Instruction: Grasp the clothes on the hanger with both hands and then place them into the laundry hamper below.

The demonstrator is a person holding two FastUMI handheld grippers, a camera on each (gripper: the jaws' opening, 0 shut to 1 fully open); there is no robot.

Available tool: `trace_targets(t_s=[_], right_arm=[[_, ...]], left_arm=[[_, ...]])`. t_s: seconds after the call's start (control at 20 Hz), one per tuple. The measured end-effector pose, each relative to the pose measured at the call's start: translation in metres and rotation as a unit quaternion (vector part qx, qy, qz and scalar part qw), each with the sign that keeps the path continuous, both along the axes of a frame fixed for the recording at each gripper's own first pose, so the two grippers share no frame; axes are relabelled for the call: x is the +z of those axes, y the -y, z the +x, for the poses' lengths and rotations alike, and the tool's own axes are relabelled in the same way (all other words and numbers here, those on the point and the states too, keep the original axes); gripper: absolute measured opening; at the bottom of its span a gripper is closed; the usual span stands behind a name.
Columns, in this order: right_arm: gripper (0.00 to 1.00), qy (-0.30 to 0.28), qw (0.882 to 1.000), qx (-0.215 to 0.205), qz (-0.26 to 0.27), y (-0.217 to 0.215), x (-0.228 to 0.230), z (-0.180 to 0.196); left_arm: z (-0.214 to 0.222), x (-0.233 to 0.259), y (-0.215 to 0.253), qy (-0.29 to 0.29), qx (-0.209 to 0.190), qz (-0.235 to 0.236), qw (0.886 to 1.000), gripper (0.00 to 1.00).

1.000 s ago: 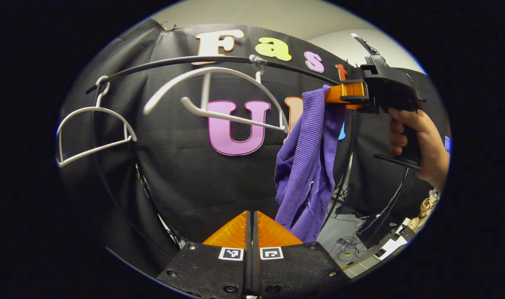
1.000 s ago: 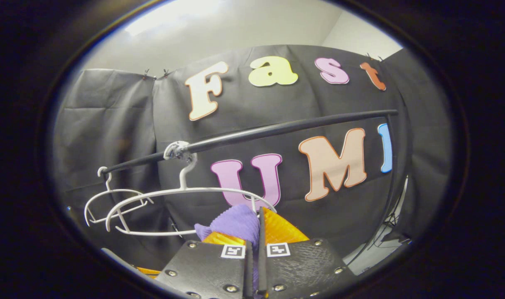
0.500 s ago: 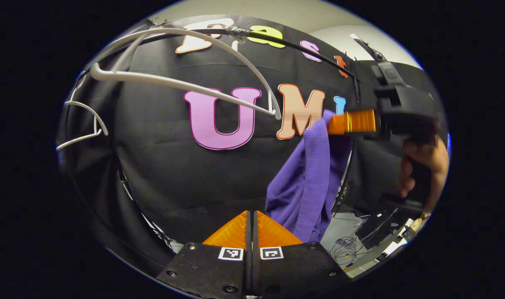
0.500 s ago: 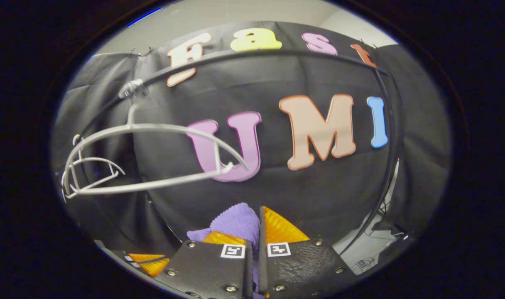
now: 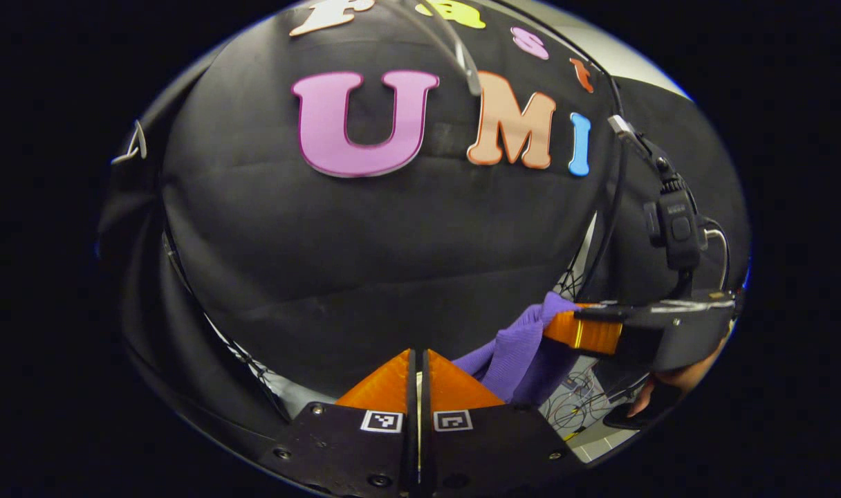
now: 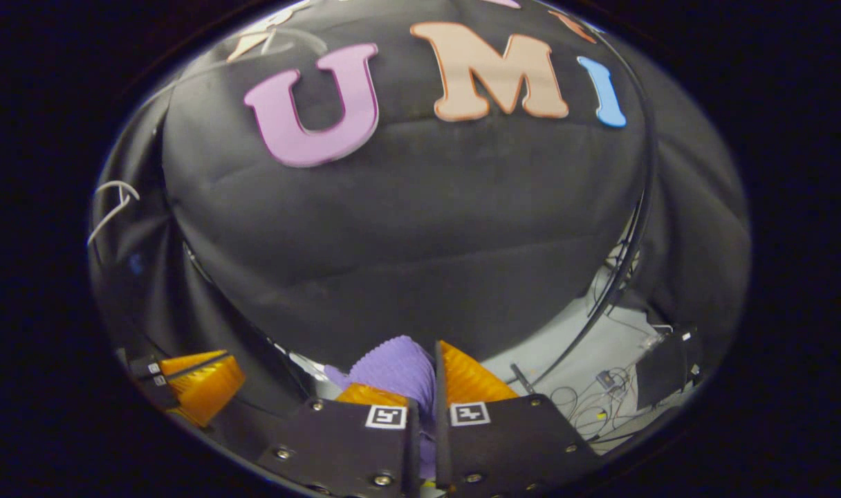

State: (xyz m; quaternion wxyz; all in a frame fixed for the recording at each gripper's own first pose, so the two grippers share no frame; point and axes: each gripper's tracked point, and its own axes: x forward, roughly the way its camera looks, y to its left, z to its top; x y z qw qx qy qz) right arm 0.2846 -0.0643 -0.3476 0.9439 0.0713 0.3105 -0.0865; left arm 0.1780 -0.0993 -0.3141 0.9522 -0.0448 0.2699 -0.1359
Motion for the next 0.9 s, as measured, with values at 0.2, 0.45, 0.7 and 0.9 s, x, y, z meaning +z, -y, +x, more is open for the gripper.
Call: trace_targets(t_s=[0.2,0.45,0.7,0.9], right_arm=[[0.14,-0.052,0.999,0.003,0.0,0.003,-0.071,-0.019],[0.97,-0.065,0.998,-0.006,0.005,-0.005,-0.076,-0.04],[0.99,-0.041,0.999,0.008,-0.018,-0.018,-0.034,-0.047],[1.0,-0.024,0.999,0.011,-0.032,-0.024,0.001,-0.055]], left_arm=[[0.005,-0.05,-0.009,-0.031,0.016,0.009,0.999,0.29],[-0.012,-0.087,-0.014,-0.086,0.037,-0.009,0.996,0.96],[-0.026,-0.065,-0.024,-0.077,0.034,-0.002,0.996,0.97],[-0.042,-0.045,-0.036,-0.071,0.037,0.005,0.997,0.97]])
